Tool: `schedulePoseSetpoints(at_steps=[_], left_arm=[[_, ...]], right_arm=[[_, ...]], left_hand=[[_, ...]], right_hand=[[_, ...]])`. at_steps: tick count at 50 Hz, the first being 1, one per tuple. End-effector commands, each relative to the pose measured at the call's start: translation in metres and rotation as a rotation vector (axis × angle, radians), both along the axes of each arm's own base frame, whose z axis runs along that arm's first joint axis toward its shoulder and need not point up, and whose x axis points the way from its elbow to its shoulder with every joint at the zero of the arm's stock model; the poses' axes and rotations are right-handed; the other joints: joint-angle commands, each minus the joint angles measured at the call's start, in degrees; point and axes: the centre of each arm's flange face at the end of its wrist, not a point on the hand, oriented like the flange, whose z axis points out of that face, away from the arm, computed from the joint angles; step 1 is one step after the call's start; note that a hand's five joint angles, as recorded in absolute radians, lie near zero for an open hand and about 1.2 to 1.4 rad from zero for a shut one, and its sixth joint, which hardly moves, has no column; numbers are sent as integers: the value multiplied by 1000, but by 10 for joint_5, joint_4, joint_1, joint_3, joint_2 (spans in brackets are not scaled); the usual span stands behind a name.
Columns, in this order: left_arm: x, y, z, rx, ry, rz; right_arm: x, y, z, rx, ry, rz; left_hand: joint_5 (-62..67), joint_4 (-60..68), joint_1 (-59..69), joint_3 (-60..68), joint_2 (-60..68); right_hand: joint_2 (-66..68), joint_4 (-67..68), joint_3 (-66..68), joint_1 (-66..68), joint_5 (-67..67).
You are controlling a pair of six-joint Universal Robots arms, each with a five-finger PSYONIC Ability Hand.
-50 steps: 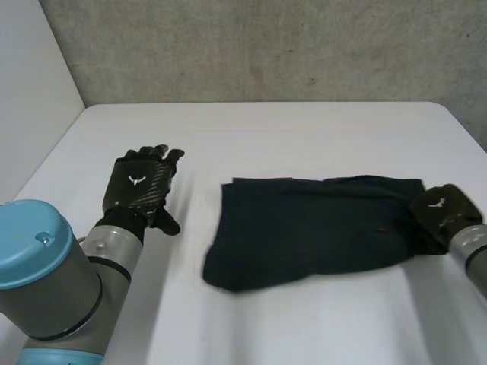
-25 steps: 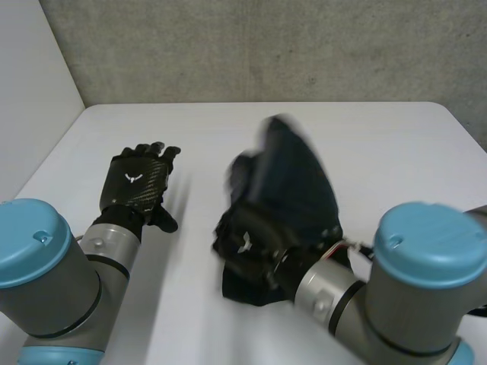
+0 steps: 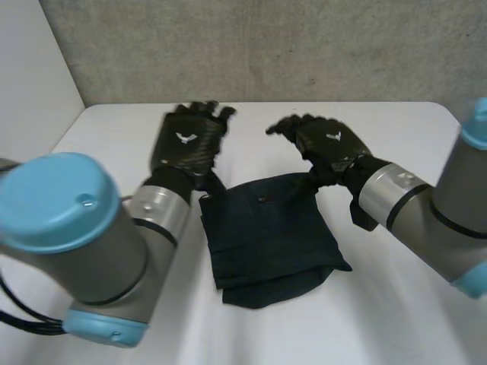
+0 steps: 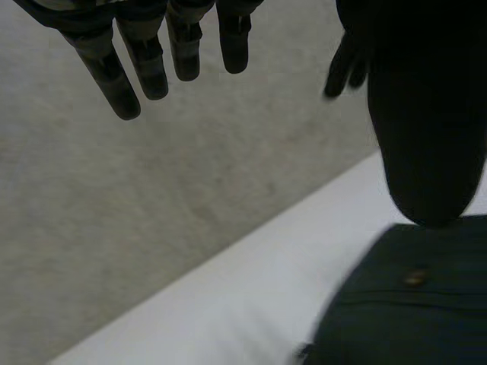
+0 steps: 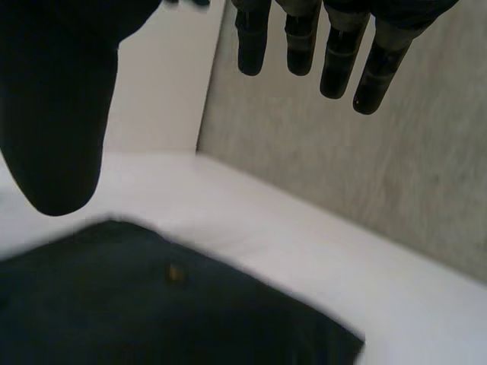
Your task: Fold the shorts.
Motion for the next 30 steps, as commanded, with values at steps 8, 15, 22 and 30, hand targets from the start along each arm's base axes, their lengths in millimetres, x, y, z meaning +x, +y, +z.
schedulePoseSetpoints(at_steps=[8, 15, 22, 30], left_arm=[[-23, -8, -110, 430, -227, -5], [-15, -3, -115, 510, -294, 5], [-12, 3, -52, 395, -193, -10], [17, 6, 63, 160, 5, 20]], right_arm=[[-5, -16, -99, 129, 413, -40], [-10, -17, -103, 93, 485, -47], [-8, -17, -53, -59, 391, -79], [-25, -11, 43, -276, 167, -249]], left_hand=[[2, 11, 19, 6, 13], [2, 11, 19, 6, 13], [-5, 5, 12, -1, 6], [-9, 1, 9, -4, 3]], right_hand=[[-27, -36, -21, -18, -41], [-27, -36, -21, -18, -41], [-27, -36, -21, -18, -41], [-27, -36, -21, -18, -41]])
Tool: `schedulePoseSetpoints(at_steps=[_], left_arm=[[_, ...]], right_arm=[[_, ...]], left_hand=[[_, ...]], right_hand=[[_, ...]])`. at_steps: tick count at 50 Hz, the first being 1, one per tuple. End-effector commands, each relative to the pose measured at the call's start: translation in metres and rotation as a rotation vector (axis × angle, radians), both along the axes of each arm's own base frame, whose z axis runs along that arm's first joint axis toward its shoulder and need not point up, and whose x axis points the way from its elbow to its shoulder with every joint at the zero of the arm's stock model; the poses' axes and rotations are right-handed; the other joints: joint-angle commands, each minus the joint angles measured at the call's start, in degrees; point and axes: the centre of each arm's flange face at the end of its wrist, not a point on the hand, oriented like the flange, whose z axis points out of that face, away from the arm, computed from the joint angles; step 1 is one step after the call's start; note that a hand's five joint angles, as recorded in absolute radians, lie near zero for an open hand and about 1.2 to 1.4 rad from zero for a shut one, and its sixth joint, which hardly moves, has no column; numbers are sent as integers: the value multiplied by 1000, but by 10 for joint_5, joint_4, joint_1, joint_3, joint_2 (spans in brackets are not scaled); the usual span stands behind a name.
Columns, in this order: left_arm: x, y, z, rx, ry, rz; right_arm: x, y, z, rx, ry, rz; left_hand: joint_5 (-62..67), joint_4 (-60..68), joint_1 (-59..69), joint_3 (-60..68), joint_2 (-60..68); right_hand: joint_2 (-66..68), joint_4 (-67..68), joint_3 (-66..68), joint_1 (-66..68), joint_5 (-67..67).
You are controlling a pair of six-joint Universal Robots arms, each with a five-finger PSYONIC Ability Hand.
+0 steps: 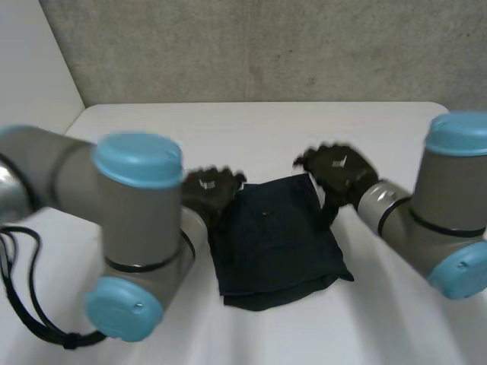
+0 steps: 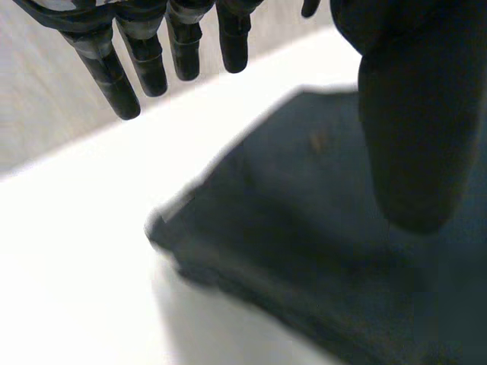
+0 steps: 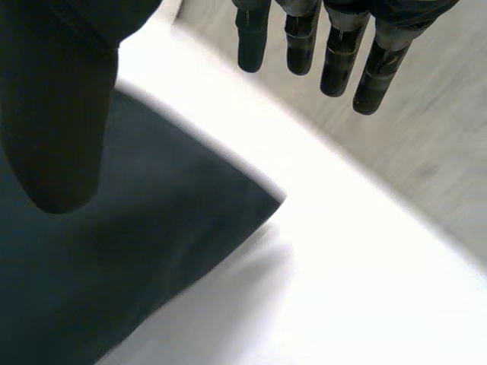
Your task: Fold the shorts.
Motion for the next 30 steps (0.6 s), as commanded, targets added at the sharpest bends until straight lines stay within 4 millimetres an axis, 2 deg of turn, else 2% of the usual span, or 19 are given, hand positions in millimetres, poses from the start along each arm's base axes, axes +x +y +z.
schedulePoseSetpoints(at_steps=[1, 2, 4, 6, 10, 18, 27, 30], left_arm=[[34, 1, 111, -237, 185, 58], [51, -7, 134, -289, 215, 113], [67, -13, 152, -324, 230, 158], [88, -20, 167, -329, 221, 207], [107, -23, 170, -255, 177, 215], [111, -9, 161, -197, 156, 173], [110, -11, 163, -265, 192, 175], [110, -11, 164, -288, 204, 175]], right_arm=[[-25, 5, 97, -234, -220, -162], [-30, 6, 104, -250, -229, -191], [-44, 11, 125, -279, -231, -265], [-50, 14, 134, -282, -220, -291], [-55, 19, 141, -253, -196, -308], [-55, 22, 137, -235, -190, -304], [-50, 24, 130, -221, -194, -272], [-42, 25, 122, -221, -195, -193]], left_hand=[[-9, 1, 9, 4, 3], [0, 10, 17, 13, 11], [18, 28, 36, 31, 30], [35, 45, 53, 48, 47], [22, 31, 39, 35, 33], [-10, -1, 7, 3, 1], [-20, -11, -3, -7, -9], [-20, -11, -3, -7, -9]], right_hand=[[-23, -36, -14, -5, -38], [-23, -36, -14, -5, -38], [-23, -36, -14, -5, -38], [-23, -36, -14, -5, -38], [-23, -36, -14, -5, -38], [-23, -36, -14, -5, -38], [-23, -36, -14, -5, -38], [-23, -36, -14, -5, -38]])
